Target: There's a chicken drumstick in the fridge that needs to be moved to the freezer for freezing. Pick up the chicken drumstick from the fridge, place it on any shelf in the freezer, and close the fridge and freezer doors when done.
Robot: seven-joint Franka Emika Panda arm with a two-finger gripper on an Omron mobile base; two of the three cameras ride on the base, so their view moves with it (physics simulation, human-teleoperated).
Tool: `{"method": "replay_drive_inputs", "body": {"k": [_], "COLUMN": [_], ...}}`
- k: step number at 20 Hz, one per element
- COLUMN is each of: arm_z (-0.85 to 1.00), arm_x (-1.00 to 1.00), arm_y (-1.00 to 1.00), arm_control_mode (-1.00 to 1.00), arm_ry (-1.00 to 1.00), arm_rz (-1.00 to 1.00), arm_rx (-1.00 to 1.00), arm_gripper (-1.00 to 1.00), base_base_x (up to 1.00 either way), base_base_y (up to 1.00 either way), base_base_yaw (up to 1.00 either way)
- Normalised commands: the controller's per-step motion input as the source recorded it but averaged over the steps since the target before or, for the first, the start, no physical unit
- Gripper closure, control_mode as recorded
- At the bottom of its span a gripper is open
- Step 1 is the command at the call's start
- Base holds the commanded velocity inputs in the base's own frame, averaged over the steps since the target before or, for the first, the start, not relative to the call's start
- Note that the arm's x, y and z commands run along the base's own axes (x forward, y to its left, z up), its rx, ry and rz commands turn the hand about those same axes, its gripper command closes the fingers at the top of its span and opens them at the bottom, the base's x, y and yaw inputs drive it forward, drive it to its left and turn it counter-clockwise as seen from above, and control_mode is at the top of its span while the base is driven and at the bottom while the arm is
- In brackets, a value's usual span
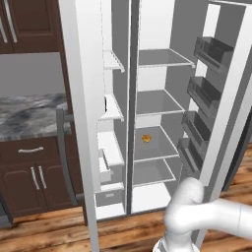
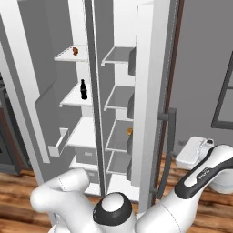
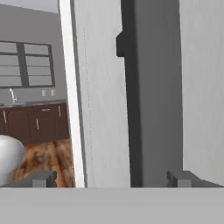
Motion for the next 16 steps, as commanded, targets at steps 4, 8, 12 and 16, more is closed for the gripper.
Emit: {"method": "replay_drive_inputs", "body": {"k": [4,8,12,16], "arm_z": [-0.3,-0.14,-0.13,-0.16], "arm_x": [0.72,0.54,0.03,0.0], "arm_y": [0.0,-0.08,0.21,0.92], "arm_control_mode": [-1.0,-1.0,-1.0,-1.0], "arm_ry": [0.0,0.0,0.0,0.0], "arm_rz": [-0.26,-0.22,-0.02,0.07], "arm_rx": [0.0,0.02,0.05,0.01], "arm_gripper": [-1.0,-1.0,-1.0,-1.0], "base_base_x": [0.0,0.0,0.0,0.0], "base_base_y": [0.0,0.0,0.0,0.0], "base_base_yaw": [0.0,0.0,0.0,0.0]}}
